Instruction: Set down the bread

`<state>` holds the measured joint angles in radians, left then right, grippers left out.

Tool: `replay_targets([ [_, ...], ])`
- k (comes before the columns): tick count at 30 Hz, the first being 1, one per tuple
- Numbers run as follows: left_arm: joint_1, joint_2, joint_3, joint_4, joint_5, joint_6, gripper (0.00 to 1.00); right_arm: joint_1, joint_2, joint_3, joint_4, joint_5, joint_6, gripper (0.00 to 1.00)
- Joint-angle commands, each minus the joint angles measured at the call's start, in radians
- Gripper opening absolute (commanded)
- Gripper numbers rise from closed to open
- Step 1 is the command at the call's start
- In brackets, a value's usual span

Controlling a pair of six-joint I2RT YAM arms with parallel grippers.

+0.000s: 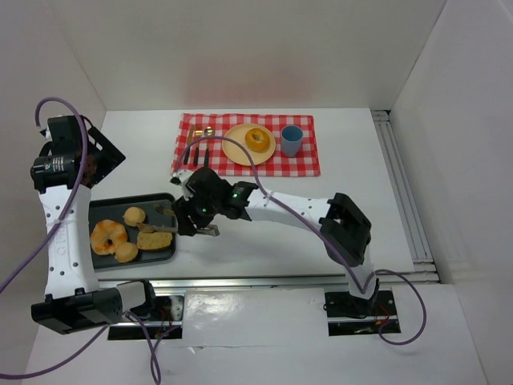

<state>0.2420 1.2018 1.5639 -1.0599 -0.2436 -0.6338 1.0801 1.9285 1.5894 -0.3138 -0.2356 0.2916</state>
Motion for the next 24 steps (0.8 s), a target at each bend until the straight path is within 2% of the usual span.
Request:
replay_targets([
  [1, 0.008, -0.011, -0.007, -0.006, 0.044, 0.006, 0.92, -0.006, 0.055, 0.115, 0.059, -0.073, 0.014, 0.64],
  [9, 0.008, -0.030, -0.038, 0.023, 0.055, 0.016, 0.92, -0.006, 0.199, 0.250, 0.038, -0.082, 0.023, 0.64],
  [15, 0.008, -0.030, -0.047, 0.034, 0.076, 0.016, 0.92, -0.006, 0.316, 0.400, -0.040, -0.044, 0.023, 0.64],
  [24, 0.008, -0.030, -0.056, 0.034, 0.058, 0.025, 0.92, -0.006, 0.412, 0.491, -0.094, -0.022, 0.014, 0.64],
])
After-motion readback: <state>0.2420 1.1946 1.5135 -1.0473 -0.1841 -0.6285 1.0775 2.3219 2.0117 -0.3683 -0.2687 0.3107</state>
